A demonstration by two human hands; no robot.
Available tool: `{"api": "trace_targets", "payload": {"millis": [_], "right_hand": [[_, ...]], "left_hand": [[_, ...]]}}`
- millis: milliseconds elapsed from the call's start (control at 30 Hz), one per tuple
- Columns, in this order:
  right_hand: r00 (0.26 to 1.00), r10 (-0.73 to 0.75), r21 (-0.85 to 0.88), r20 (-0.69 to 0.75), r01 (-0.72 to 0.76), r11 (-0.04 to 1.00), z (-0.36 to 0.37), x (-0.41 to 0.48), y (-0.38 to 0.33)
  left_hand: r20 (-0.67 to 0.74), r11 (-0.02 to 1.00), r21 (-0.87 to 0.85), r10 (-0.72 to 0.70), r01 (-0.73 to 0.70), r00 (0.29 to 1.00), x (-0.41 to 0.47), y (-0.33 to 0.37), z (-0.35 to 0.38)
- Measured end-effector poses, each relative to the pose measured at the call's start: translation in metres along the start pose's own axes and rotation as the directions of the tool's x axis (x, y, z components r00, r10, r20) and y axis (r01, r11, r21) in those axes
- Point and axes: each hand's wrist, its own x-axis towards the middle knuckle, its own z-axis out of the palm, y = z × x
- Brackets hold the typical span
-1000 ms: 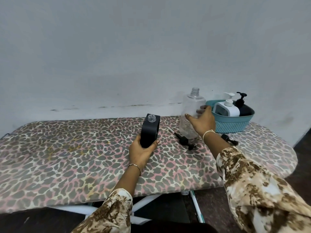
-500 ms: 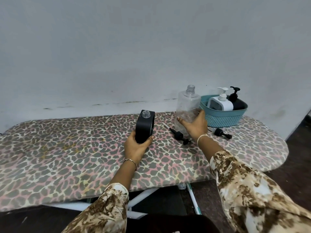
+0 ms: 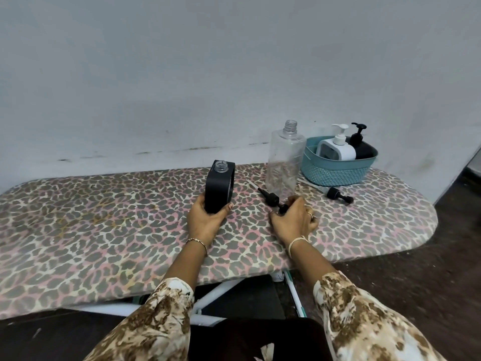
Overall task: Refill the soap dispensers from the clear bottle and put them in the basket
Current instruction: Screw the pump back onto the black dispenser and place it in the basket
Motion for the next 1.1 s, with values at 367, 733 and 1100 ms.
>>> {"api": "trace_targets", "payload": {"millis": [367,733,1100], "right_hand": [[0.991,-0.081,0.522,-0.108,0.126,0.844,-0.004,-0.007,0.002],[0.954,-0.179,0.822,-0.239,0.297,0.486,-0.058,0.014,-0.074],[0.778,-0.512,0.614,-0.365,0.614,0.495,-0.079,0.03,-0.137]], "left_hand": [[-0.017,0.999,-0.035,0.018,-0.018,1.0,-0.008,0.002,-0.001],[-0.024,0.999,0.037,0.019,-0.018,1.0,-0.014,0.01,-0.002],[-0.013,0.998,-0.052,-0.035,0.034,0.999,-0.01,0.007,-0.003]]}}
